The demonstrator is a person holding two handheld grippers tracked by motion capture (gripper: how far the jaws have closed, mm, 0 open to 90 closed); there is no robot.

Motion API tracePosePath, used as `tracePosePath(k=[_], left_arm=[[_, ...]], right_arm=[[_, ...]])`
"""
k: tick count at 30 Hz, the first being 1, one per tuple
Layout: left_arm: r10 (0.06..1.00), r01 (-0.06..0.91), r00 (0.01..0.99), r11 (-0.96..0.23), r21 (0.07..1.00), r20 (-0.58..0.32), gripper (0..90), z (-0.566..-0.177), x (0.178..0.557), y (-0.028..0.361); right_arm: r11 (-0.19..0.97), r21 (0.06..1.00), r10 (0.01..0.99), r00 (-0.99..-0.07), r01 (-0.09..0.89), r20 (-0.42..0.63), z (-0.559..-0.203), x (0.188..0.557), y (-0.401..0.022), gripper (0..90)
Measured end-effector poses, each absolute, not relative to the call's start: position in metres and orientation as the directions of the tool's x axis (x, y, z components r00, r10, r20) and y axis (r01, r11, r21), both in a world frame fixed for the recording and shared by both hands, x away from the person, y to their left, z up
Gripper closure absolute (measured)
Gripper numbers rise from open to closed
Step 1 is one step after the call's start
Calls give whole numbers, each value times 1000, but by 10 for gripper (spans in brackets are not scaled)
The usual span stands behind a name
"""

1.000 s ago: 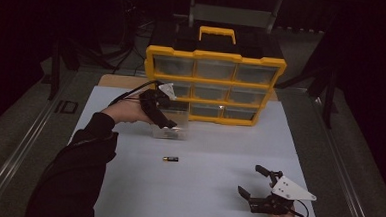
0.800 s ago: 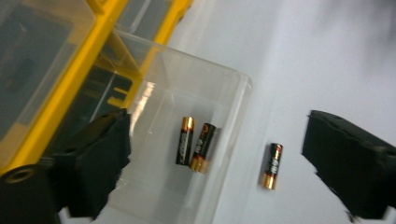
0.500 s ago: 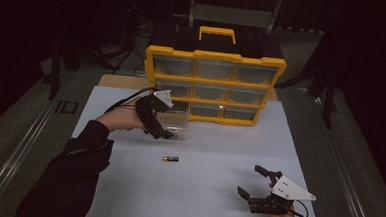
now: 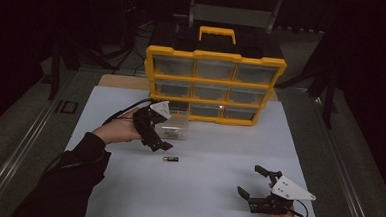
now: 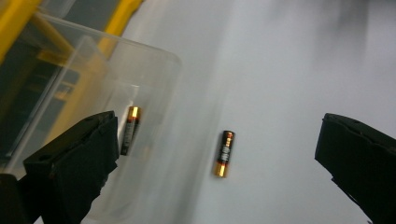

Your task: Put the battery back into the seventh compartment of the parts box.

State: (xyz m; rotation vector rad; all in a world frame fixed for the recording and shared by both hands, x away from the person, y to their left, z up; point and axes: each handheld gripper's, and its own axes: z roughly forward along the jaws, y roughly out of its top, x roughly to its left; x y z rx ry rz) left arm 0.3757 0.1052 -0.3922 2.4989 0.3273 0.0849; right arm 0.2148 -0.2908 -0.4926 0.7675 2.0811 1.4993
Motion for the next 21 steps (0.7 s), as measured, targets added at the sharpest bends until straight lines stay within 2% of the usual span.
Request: tracePosePath(k=[5, 21], left_arm=[[270, 228, 963, -785, 576, -13, 0, -398, 368, 104], [241, 198, 970, -769, 608, -11, 0, -409, 341, 99]], right_arm=[[251, 953, 674, -738, 169, -47, -492, 215, -291, 91], [252, 953, 674, -737, 168, -49, -492, 214, -291, 91]])
